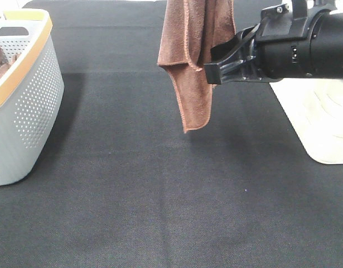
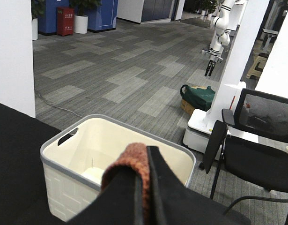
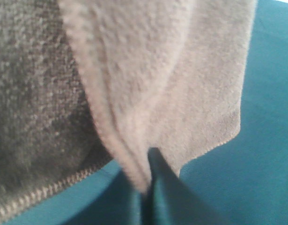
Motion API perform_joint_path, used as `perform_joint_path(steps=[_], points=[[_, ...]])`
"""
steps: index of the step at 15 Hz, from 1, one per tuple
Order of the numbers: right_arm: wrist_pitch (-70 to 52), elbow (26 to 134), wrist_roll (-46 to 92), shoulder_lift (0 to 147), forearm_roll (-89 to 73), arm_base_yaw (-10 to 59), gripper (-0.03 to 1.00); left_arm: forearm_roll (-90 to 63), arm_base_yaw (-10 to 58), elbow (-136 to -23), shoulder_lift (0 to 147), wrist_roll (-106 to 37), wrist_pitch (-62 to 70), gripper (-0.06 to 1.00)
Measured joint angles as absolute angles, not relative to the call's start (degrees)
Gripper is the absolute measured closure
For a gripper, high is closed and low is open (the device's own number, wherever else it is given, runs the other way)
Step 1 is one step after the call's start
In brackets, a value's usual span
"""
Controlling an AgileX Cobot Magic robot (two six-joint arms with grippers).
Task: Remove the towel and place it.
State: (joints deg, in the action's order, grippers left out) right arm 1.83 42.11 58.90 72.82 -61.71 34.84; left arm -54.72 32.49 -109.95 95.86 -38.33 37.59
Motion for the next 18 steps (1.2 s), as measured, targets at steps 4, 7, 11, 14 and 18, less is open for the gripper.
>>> perform_joint_path(steps=[4,7,11,14,18], points=[[-8.19,42.11,57.52,72.82,-61.82,34.84,0.97,-37.93,32.49,-109.95,95.86,-25.67,38.79,0.94],[-16.5,42.23,45.61,72.82,-54.72,34.84,0.97,-16.56,32.49,-109.95,95.86,-10.31,49.45,0.94],[-32.49,50.71,16.04,72.88,-23.03,34.84,0.97,-7.05,32.49,-109.95,95.86,-5.33,61.08,0.94],[-43.89,60.16,-4.64,72.88,6.59,34.84,0.97,-3.67,32.49,-109.95,95.86,-5.33,66.69,0.94],[-44.35,66.18,-9.68,77.29,22.98,34.84,0.97,0.57,32.49,-110.01,98.03,-5.16,67.44,0.94]])
